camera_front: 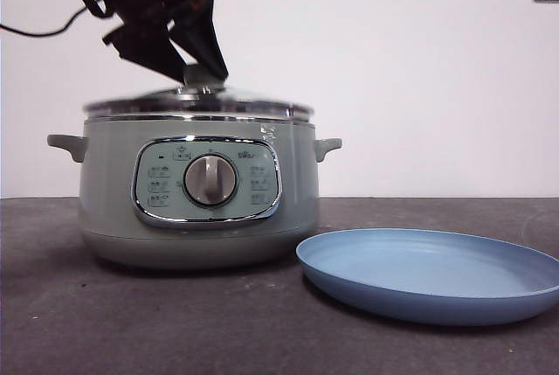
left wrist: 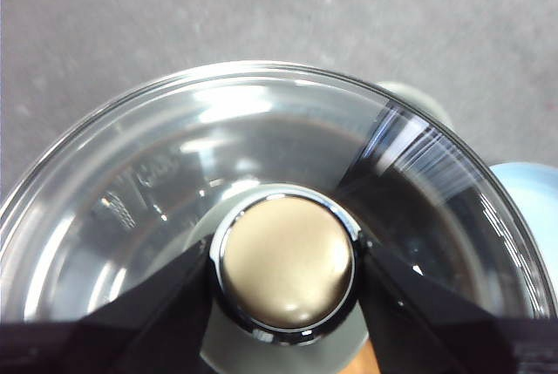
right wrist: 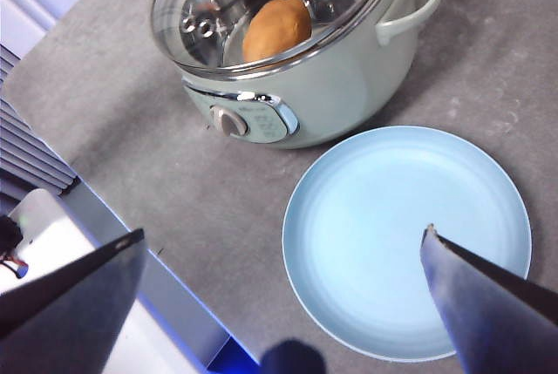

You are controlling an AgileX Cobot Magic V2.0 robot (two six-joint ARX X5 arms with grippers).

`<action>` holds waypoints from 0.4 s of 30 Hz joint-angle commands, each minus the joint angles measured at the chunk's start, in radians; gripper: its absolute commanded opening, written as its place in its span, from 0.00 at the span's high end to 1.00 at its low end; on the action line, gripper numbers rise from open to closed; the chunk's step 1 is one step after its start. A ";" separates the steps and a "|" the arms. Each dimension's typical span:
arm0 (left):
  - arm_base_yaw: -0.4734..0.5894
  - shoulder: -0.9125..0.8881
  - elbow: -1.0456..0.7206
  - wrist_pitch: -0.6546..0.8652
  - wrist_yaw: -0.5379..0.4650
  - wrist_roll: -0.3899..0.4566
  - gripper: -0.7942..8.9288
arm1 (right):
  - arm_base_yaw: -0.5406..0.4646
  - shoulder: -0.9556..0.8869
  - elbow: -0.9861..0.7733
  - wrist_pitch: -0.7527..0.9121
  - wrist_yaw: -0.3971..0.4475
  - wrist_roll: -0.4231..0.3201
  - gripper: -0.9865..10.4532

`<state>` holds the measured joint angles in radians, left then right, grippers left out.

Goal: Take the potato out from the steamer,put the potato on the plate,close the lid

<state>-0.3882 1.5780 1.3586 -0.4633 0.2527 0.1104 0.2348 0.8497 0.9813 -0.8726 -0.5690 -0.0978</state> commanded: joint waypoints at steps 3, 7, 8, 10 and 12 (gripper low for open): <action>0.005 -0.118 0.006 0.034 0.009 -0.034 0.93 | 0.002 0.003 0.000 0.042 -0.003 0.059 0.39; 0.020 -0.217 0.006 -0.010 0.006 -0.036 0.93 | 0.018 0.019 0.001 0.110 -0.009 0.104 0.39; 0.023 -0.247 0.006 -0.029 0.003 -0.036 0.93 | 0.026 0.029 0.003 0.134 -0.009 0.121 0.39; 0.026 -0.305 0.006 -0.069 -0.020 -0.036 0.93 | 0.047 0.052 0.008 0.174 -0.008 0.157 0.39; 0.030 -0.364 0.006 -0.109 -0.058 -0.037 0.93 | 0.071 0.087 0.022 0.208 -0.006 0.178 0.39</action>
<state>-0.3622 1.2549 1.3579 -0.6044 0.2047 0.0822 0.2989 0.9268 0.9939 -0.6788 -0.5739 0.0406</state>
